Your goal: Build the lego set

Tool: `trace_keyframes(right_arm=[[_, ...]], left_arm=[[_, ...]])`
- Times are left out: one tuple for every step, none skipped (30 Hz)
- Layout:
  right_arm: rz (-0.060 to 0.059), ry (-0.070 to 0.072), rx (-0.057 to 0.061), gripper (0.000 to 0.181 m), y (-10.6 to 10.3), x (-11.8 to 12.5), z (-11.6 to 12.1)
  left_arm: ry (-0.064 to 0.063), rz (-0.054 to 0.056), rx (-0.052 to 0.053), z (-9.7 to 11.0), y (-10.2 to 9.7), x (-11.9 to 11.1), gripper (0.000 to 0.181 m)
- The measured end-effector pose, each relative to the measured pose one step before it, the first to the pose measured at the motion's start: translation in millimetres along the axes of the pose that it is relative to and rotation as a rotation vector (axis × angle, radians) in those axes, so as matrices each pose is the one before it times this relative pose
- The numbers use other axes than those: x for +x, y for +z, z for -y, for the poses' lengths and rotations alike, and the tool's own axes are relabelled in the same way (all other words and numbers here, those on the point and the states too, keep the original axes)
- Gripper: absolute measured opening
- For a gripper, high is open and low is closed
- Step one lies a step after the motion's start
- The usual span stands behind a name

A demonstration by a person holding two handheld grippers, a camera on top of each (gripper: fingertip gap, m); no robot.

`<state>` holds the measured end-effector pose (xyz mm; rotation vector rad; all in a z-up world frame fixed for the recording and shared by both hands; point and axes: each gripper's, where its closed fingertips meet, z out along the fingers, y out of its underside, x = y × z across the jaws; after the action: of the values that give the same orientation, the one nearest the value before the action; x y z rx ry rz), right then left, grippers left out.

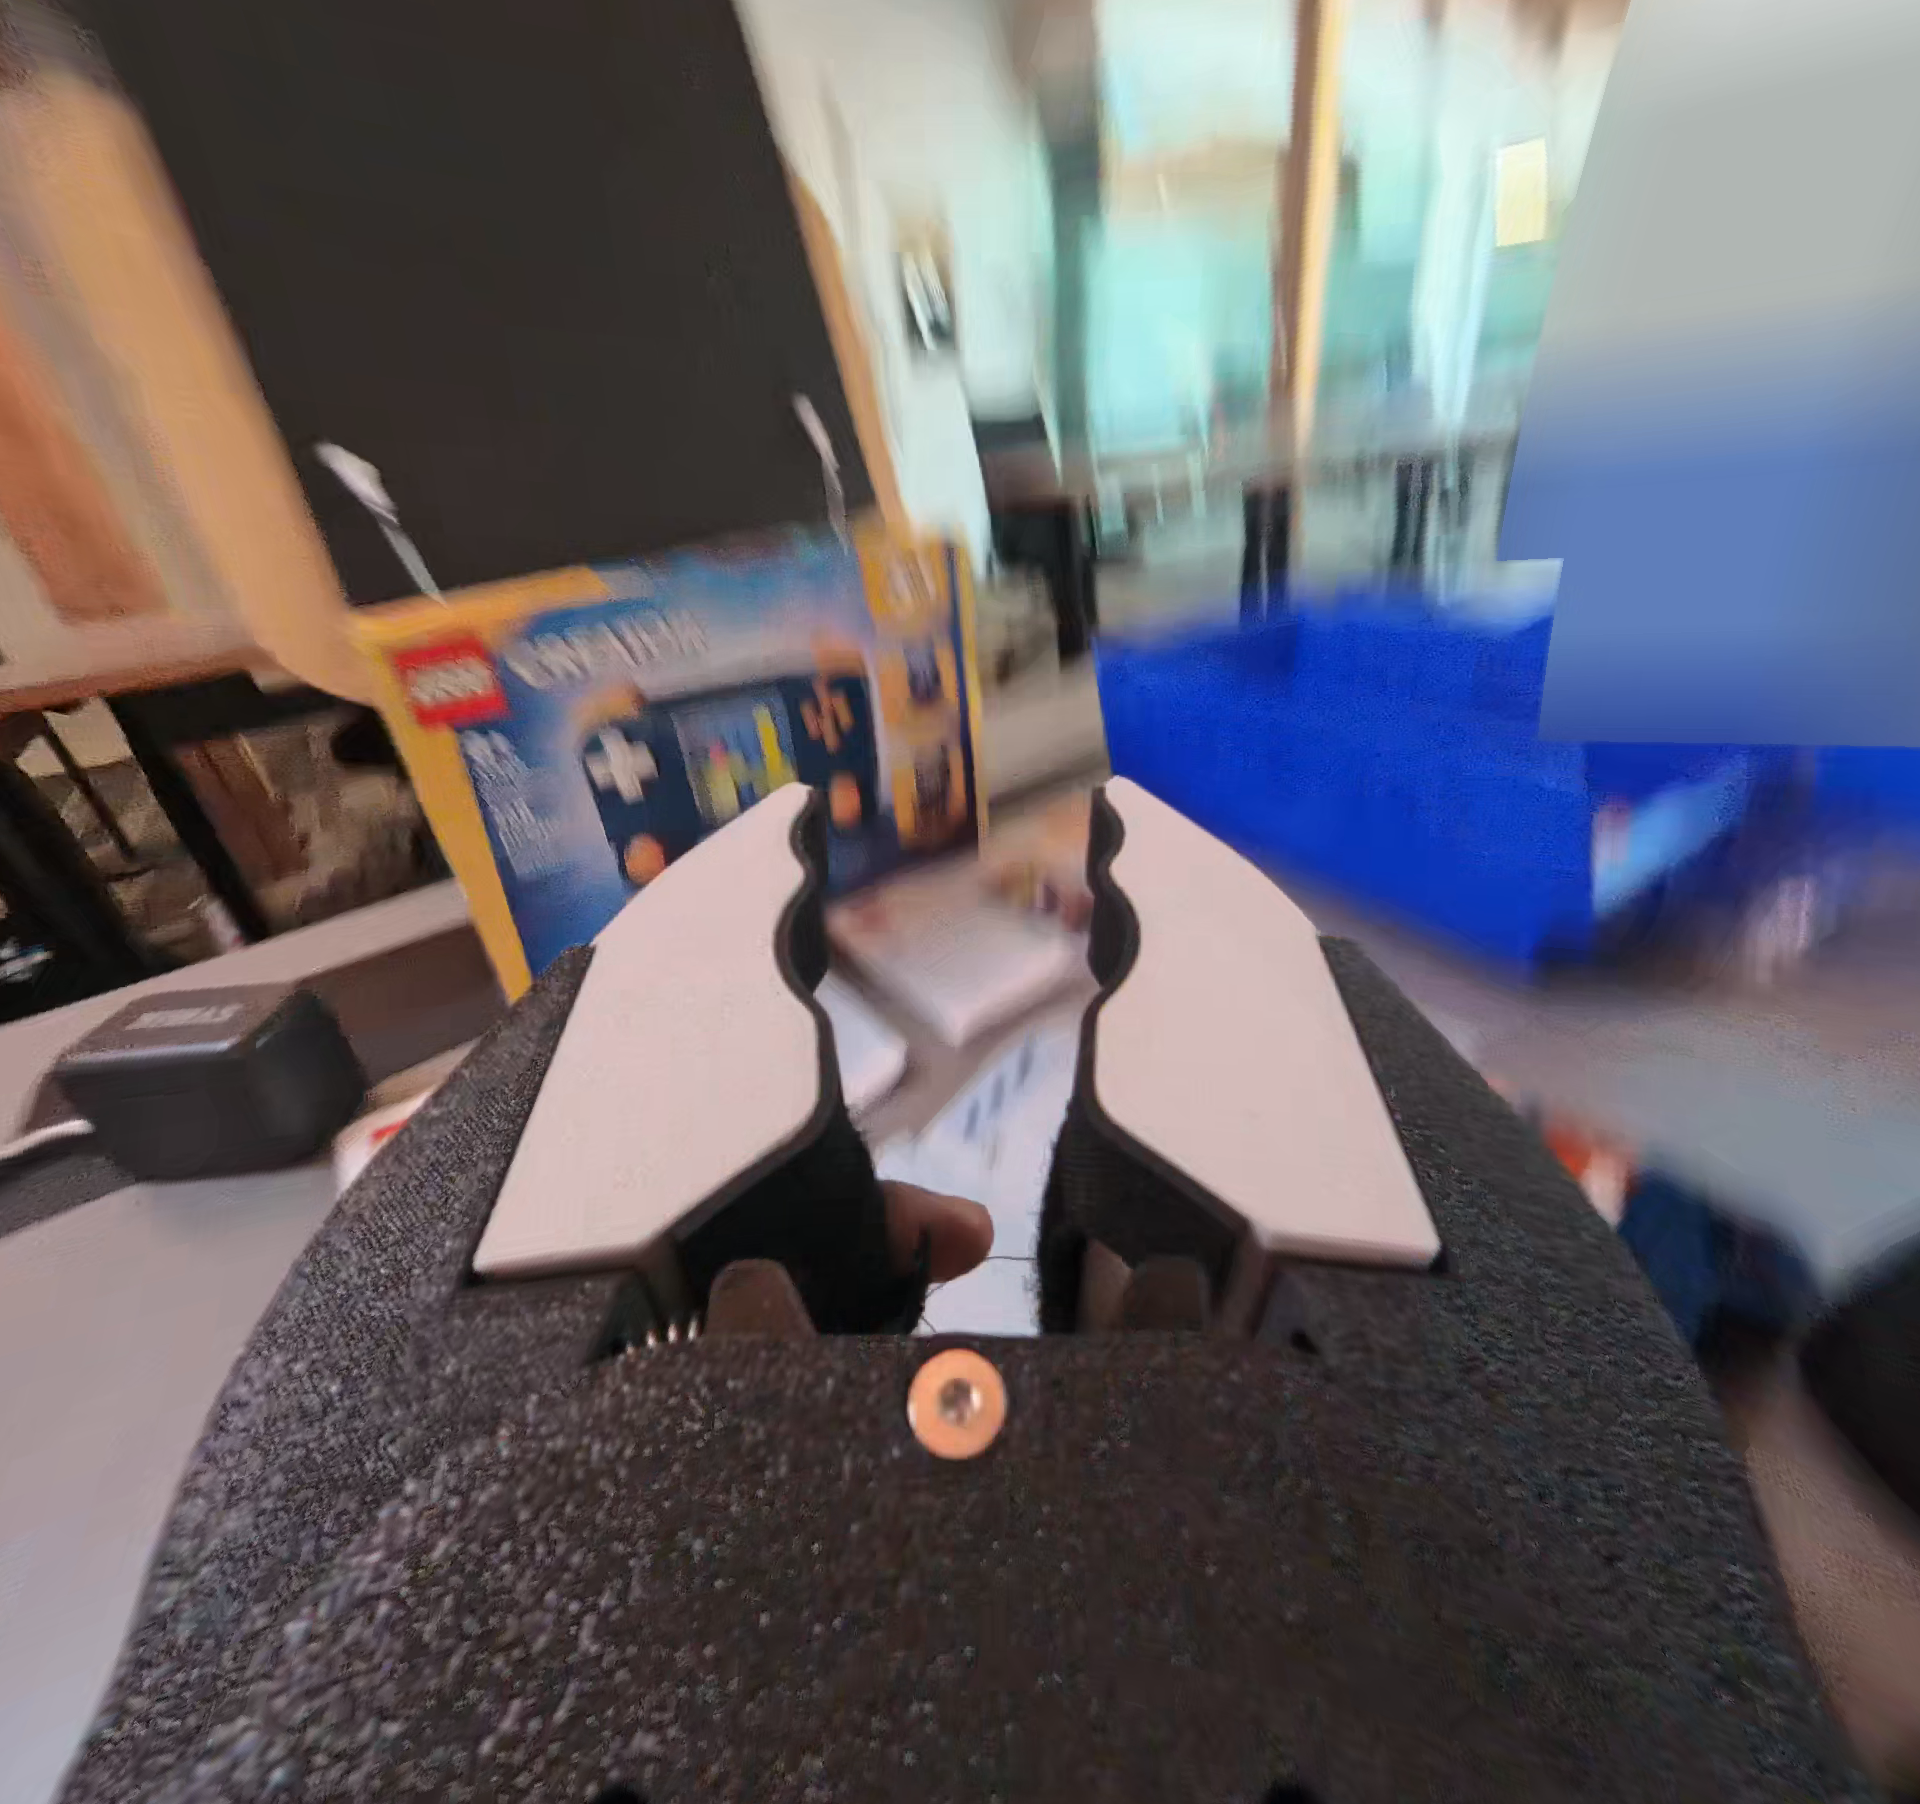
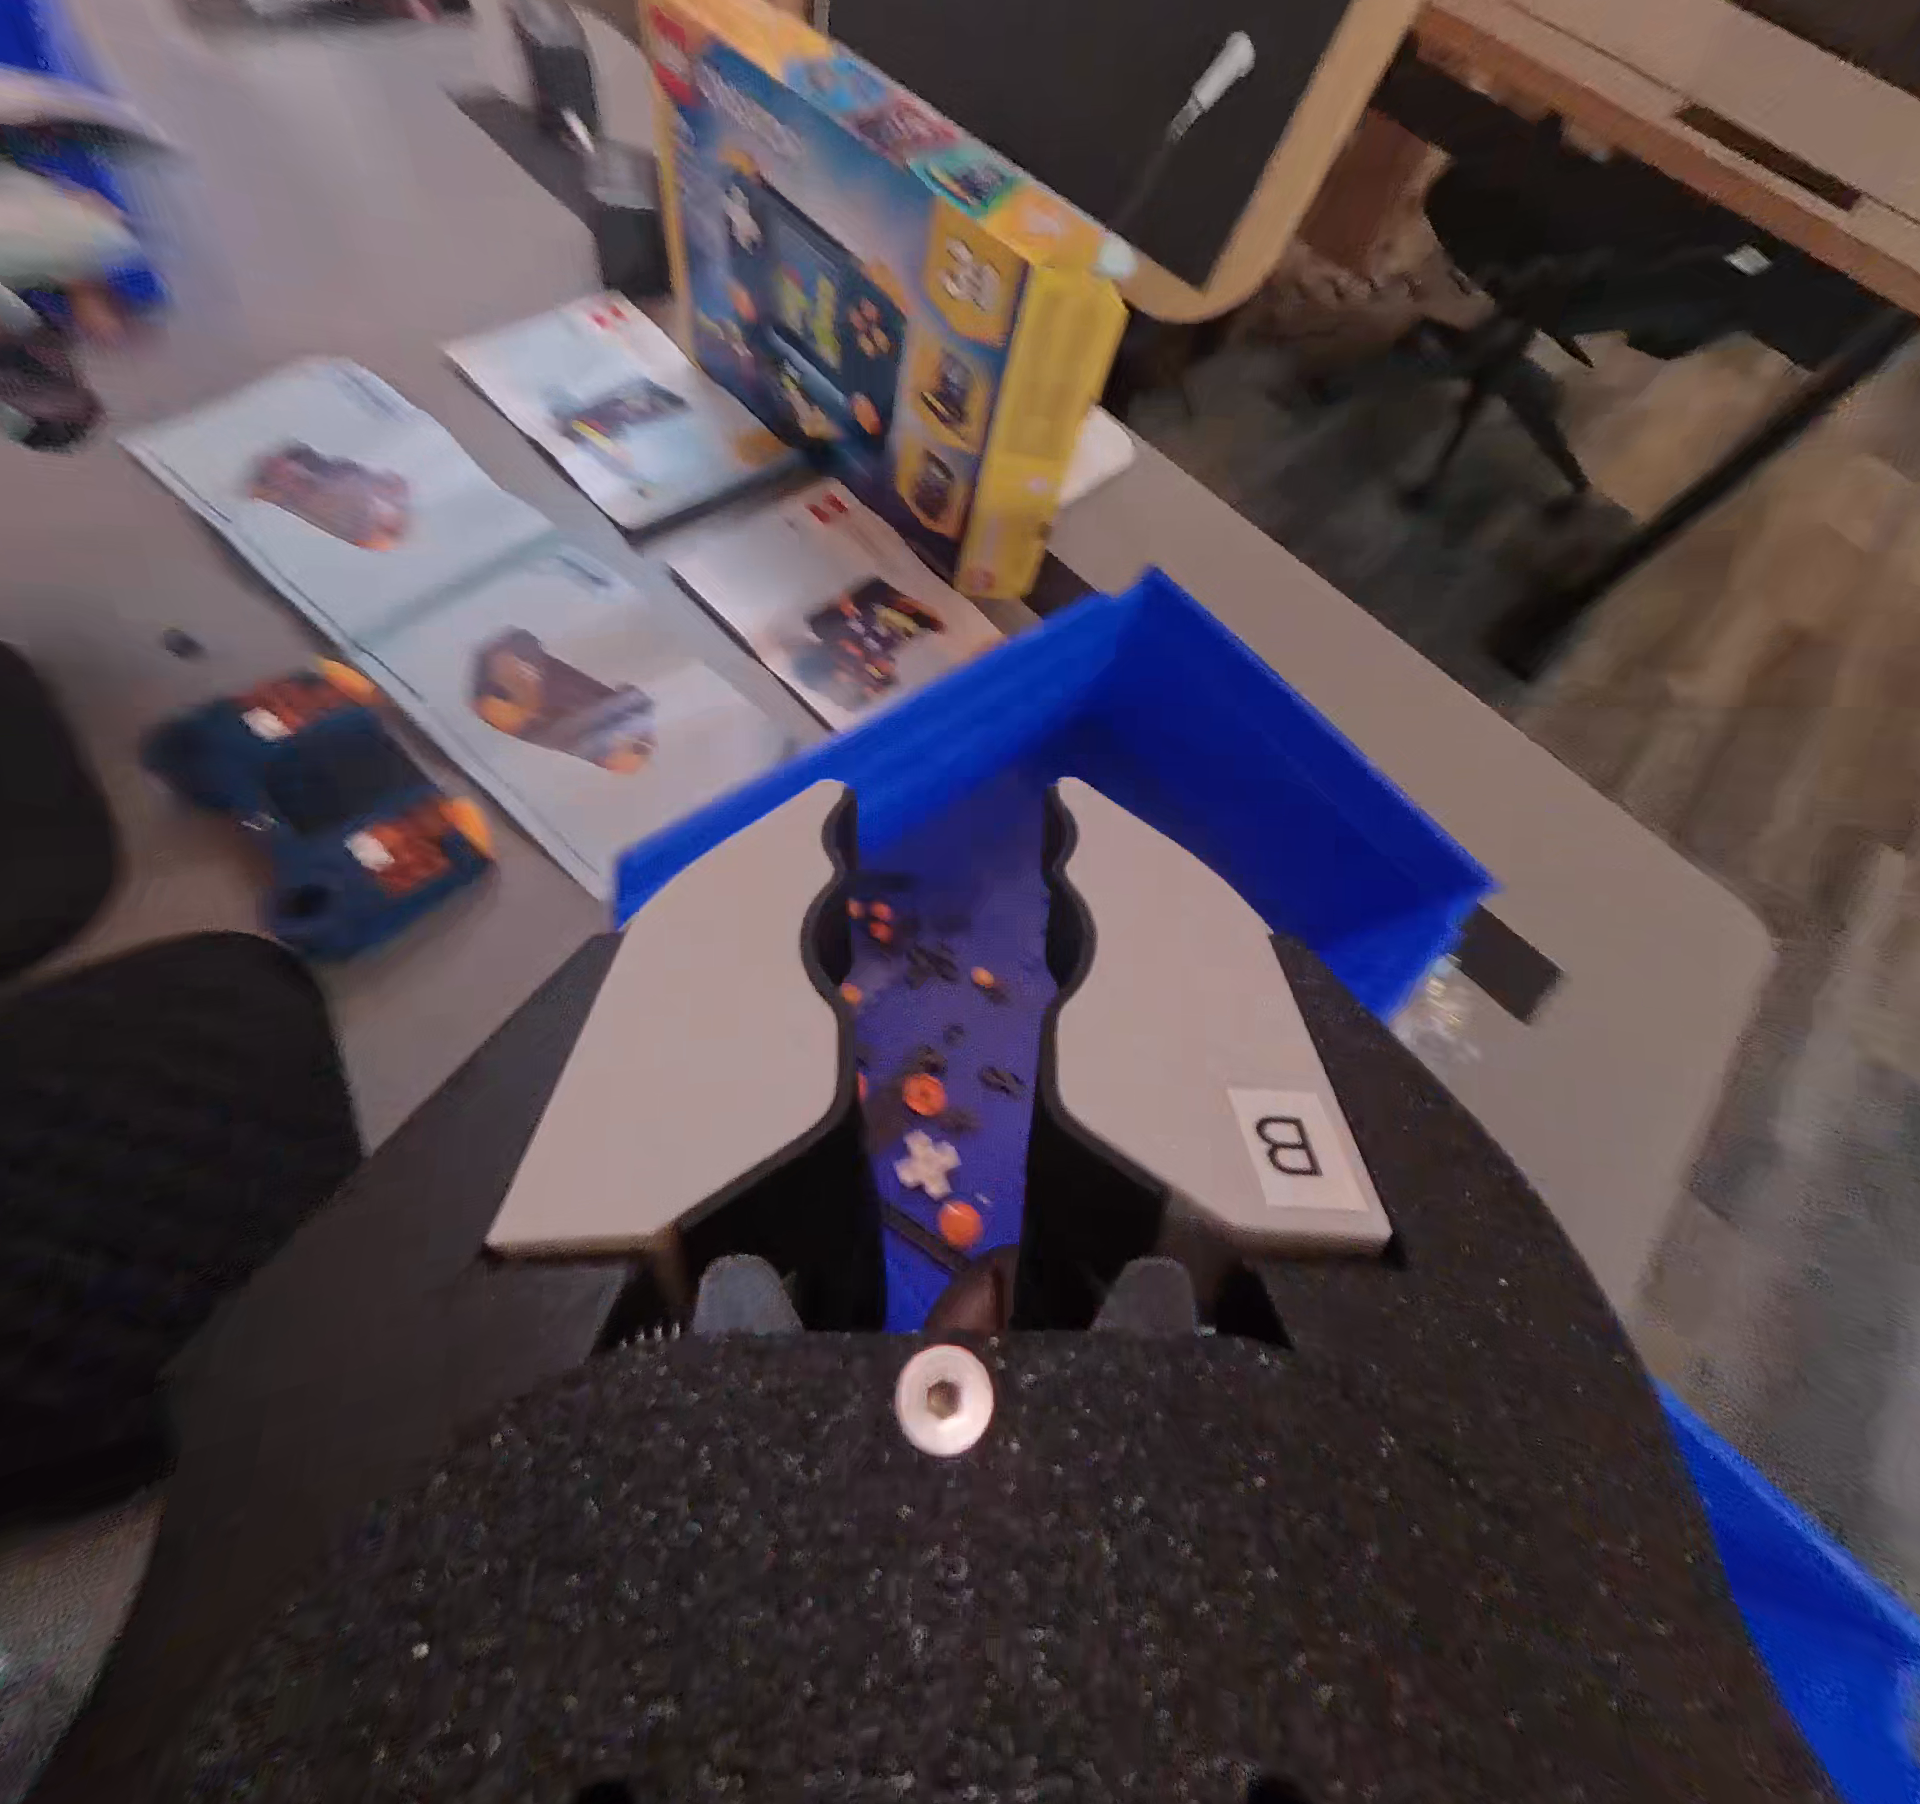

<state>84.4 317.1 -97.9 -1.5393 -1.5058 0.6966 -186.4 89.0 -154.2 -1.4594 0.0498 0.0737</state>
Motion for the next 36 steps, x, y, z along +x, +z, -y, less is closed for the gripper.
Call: trace_keyframes(right_arm=[[-0.0158, -0.0237, -0.0509, 0.034, 3.26, 9.28, -6.48], [0.0149, -0.0188, -0.0496, 0.034, 7.49, 3.8, -9.13], [0.0376, -0.0088, -0.043, 0.034, 11.51, -0.42, -10.17], [0.0488, -0.0006, -0.0308, 0.034, 14.97, -2.13, -9.3], [0.0574, -0.007, -0.0248, 0.033, 17.82, -2.3, -8.35], [0.0638, -0.0246, -0.0724, 0.03, 17.95, -0.18, -10.93], [0.0139, -0.0066, -0.0772, 0.024, 17.85, 8.11, -8.23], [0.0107, 0.0002, -0.0447, 0.018, 18.79, 7.41, -4.05], [0.06, -0.0059, -0.0401, 0.013, 19.06, -1.38, -4.84], [0.0948, -0.0012, -0.0499, 0.012, 18.47, -7.25, -6.87], [0.0695, 0.0152, -0.0703, 0.01, 17.3, -3.99, -8.95], [0.0285, 0.0182, -0.0989, 0.011, 14.66, 0.44, -11.86], [-0.013, 0.0013, -0.0925, 0.011, 11.54, 4.45, -9.84], [-0.0337, -0.026, -0.0516, 0.011, 7.97, 5.46, -4.02], [-0.0322, -0.0434, 0.0034, 0.011, 4.94, 4.15, 3.25], [-0.0092, -0.043, 0.0383, 0.01, 3.15, 0.77, 7.5], [0.01, -0.0296, 0.0379, 0.01, 2.45, -1.83, 6.71], [0.0124, -0.0136, 0.008, 0.01, 2.15, -2.28, 1.9], [0.0055, -0.0081, -0.0166, 0.011, 1.95, -1.54, -1.72], [-0.0051, -0.0118, -0.0182, 0.012, 2.22, -0.18, -2.3], [-0.0092, -0.0153, -0.0083, 0.014, 2.19, 0.22, -1.36], [-0.0015, -0.0167, 0.02, 0.015, 0.14, -0.89, 2.78], [0.0013, -0.0132, 0.0221, 0.019, -0.21, -0.9, 2.89], [-0.0043, -0.0051, 0.0059, 0.022, 0.85, 0.54, 0.46], [-0.0021, -0.0006, 0.0015, 0.022, 1.05, 0.63, -0.14], [-0.0045, -0.0019, 0.0114, 0.024, 0.23, 1.14, 1.37], [-0.0026, -0.0038, 0.0006, 0.026, 0.78, 1.12, -0.53], [-0.0015, 0.0018, 0.0066, 0.026, 0.05, 1.27, -0.03], [-0.0159, -0.008, -0.0067, 0.027, 0.56, 2.85, -2.04], [-0.0089, -0.0138, 0.0107, 0.028, -0.11, 1.56, 0.83], [-0.0265, -0.0144, 0.005, 0.027, -0.54, 3.81, -0.08], [-0.0326, -0.012, -0.0034, 0.027, -1.08, 4.75, -1.24], [-0.0275, -0.0061, -0.01, 0.025, -1.45, 3.93, -2.52], [-0.0074, 0.0005, -0.004, 0.025, -2.07, 0.88, -1.89], [0.0041, 0.0059, 0.0145, 0.025, -2.32, -0.75, 0.83], [0.0065, 0.0019, 0.0214, 0.025, -2.19, -1.33, 2.55]], left_arm=[[-0.113, 0.0516, 0.1628, 16.5, -5.27, -9.5, 0.047], [-0.0911, 0.0387, 0.1273, 12.29, -4.17, -7.92, 0.048], [-0.0529, 0.0367, 0.0888, 7.88, -2.87, -7.2, 0.053], [-0.0135, 0.0403, 0.0563, 4.08, -1.8, -6.89, 0.059], [0.0253, 0.0277, 0.0372, 1.69, -1.07, -4.56, 0.066], [0.0582, 0.0071, 0.0197, -1.06, -1.18, -1.31, 0.071], [0.0785, -0.0094, 0.0053, -4.04, -1.53, 0.98, 0.077], [0.0753, -0.0255, -0.0083, -6.96, -1.51, 3.04, 0.08], [0.0433, -0.0361, -0.0226, -8.71, -1.22, 4.51, 0.082], [0.0181, -0.0304, -0.0225, -7.75, -0.46, 3.77, 0.085], [0.0137, -0.0209, -0.0136, -5.42, -0.23, 2.16, 0.086], [0.0159, -0.0083, -0.0055, -2.82, -0.52, 0.05, 0.086], [0.0156, -0.0065, -0.002, -1.42, -0.96, -0.38, 0.085], [0.0111, -0.0063, -0.0006, -0.71, -1.31, -0.41, 0.085], [0.0044, 0.0004, 0.0021, 0.02, -1.45, -1.02, 0.085], [-0.0045, 0.0036, 0.0055, 0.91, -1.16, -1.49, 0.084], [-0.0153, 0.0015, 0.0079, 1.27, -0.53, -0.93, 0.084], [-0.0195, -0.0019, 0.0087, 1.28, -0.21, -0.13, 0.084], [-0.0148, -0.0034, 0.0047, 0.66, 0.1, 0.44, 0.084], [-0.0074, -0.0063, -0.001, -0.14, 0.32, 1.09, 0.084], [-0.0014, -0.0067, -0.0044, -0.72, 0.21, 1.45, 0.084], [0.0027, -0.0062, -0.0038, -0.56, 0.37, 1.4, 0.084], [0.0025, -0.0069, -0.0023, -0.1, 0.25, 1.64, 0.084], [0.0013, -0.0056, -0.0027, -0.1, 0.3, 1.26, 0.084], [0.0013, -0.0037, -0.0025, -0.04, 0.24, 0.89, 0.084], [0.0023, -0.0026, -0.0025, 0.01, 0.14, 0.75, 0.083], [0.0044, -0.0024, -0.0021, 0.17, 0.0, 0.55, 0.083], [0.0057, -0.0008, -0.0015, 0.25, 0.05, 0.26, 0.083], [0.0049, -0.0017, -0.0012, 0.26, -0.08, 0.51, 0.082], [0.0027, -0.0037, -0.0019, -0.06, 0.02, 0.67, 0.082], [0.0006, -0.0022, -0.0029, -0.44, 0.18, 0.49, 0.082], [-0.0011, -0.0018, -0.0029, -0.63, 0.09, 0.48, 0.081], [-0.0022, -0.0026, -0.0026, -0.59, 0.34, 0.67, 0.081], [-0.0021, -0.0033, -0.003, -0.61, 0.23, 0.64, 0.081], [-0.0015, -0.0041, -0.004, -0.76, 0.23, 0.92, 0.081], [-0.0006, -0.005, -0.0039, -0.68, 0.37, 1.06, 0.081]])
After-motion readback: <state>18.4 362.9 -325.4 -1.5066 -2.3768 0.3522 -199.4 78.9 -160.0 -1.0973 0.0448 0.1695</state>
